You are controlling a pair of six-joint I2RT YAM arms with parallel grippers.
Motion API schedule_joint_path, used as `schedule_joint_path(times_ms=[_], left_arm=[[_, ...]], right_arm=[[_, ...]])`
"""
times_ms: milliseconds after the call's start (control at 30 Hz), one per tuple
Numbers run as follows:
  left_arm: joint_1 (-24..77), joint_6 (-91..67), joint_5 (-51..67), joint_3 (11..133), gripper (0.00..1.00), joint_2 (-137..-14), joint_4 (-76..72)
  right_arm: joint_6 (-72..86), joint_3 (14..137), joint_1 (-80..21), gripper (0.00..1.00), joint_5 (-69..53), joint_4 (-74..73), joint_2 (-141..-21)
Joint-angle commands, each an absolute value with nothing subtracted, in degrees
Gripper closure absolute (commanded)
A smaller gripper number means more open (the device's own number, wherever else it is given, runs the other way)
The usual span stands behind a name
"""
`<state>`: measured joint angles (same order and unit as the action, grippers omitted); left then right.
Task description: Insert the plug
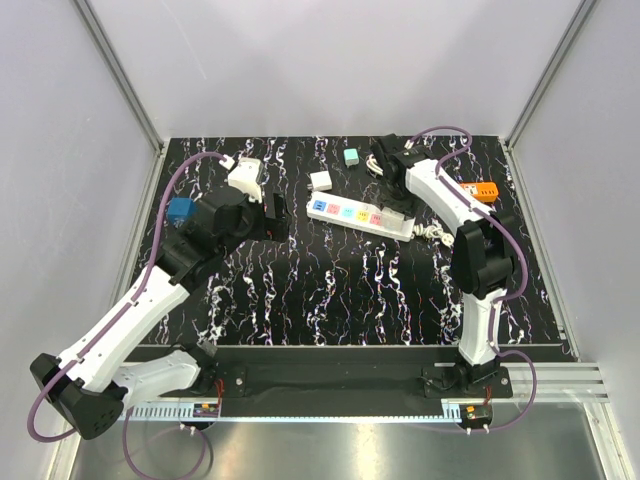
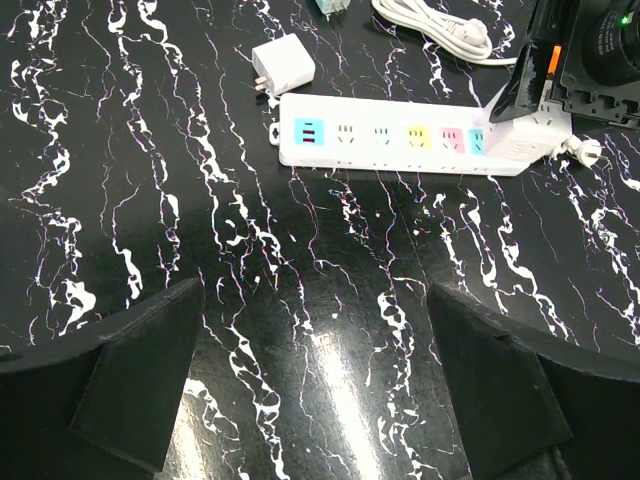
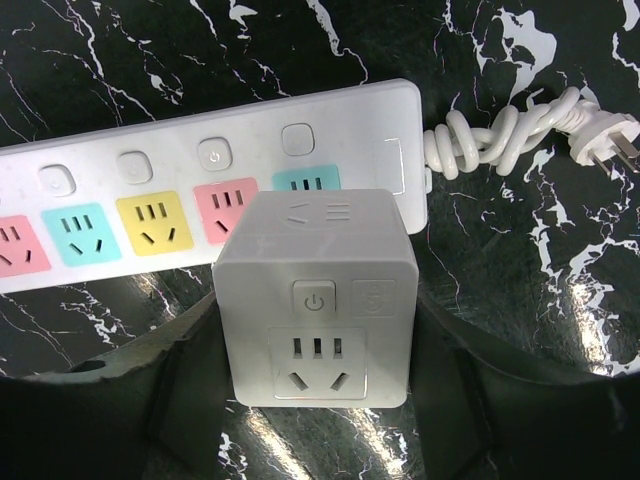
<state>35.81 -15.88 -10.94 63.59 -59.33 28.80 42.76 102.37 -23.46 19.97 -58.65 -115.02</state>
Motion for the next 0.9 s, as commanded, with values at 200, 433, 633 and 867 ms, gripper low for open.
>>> schedule_joint_path(times_ms=[200,433,633,867], left_arm=[[36.04,-15.56,-10.2,63.81,0.01,-59.33,25.75],[36.04,-15.47,-10.2,63.81,0.01,-59.41,25.75],[36.04,-15.47,-9.67,63.81,0.01,-59.68,25.75],[36.04,-15.47,-9.67,63.9,0.01,-59.59,25.75]], right_arm=[[41.31,104.32,-21.89,1.0,18.28,-56.43,-115.13],[42.62,103.19,-21.62,1.0,16.79,-55.99,-115.84],[42.63,103.8,-21.62,1.0,15.38,-54.67,-117.07],[42.89,103.09,-21.53,1.0,17.58,-54.93,-117.07]])
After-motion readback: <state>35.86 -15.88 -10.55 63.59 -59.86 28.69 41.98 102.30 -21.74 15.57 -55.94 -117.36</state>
